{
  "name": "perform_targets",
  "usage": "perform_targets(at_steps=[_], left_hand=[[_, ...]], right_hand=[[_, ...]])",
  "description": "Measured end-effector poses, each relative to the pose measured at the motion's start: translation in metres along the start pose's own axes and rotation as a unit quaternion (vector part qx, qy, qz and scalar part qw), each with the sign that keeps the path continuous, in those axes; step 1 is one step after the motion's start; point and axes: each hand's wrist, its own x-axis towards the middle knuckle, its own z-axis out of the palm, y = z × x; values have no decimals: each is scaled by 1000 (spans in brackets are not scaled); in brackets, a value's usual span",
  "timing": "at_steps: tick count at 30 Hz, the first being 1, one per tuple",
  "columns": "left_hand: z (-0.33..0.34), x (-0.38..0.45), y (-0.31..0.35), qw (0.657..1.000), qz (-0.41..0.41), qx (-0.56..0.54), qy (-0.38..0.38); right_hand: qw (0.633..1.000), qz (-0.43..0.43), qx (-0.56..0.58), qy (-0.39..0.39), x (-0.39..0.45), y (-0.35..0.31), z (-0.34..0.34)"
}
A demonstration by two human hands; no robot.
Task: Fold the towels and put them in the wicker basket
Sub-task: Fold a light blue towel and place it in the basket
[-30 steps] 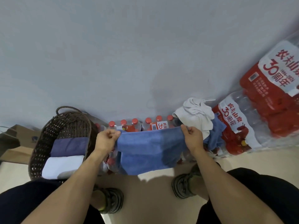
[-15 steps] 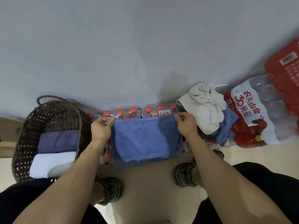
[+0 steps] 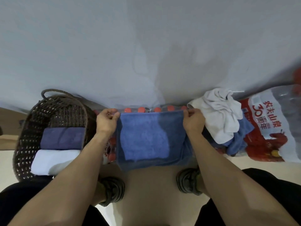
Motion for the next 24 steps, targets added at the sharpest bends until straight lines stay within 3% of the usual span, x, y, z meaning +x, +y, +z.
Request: perform_targets(at_steps=[2, 4, 6, 8, 10, 12, 14, 19, 24], left_hand=[[-1, 0, -1, 1000, 8, -4, -11], [-2, -3, -3, 1000, 9, -4, -24], [-2, -7, -3, 999, 15, -8, -37], [-3, -17, -3, 998, 31, -14, -51], [-7, -30, -7, 998, 56, -6, -35], [-13, -50, -19, 996, 71, 39, 40], [-17, -75, -38, 993, 37, 54, 97], [-10, -134, -84, 991, -111, 34, 65], [7, -162, -103, 950, -219, -218, 33]], right_hand=[[996, -68, -24, 46, -11, -11, 2], [984, -167, -48, 28, -29, -29, 12], [963, -241, -29, -114, -55, -46, 31], [920, -291, -28, -261, -83, -55, 53], [882, -328, -83, -327, -104, -56, 73], [864, -362, -124, -328, -113, -56, 87], [861, -371, -155, -313, -114, -59, 93], [846, -318, -239, -355, -108, -72, 107], [839, -292, -256, -382, -100, -79, 112]])
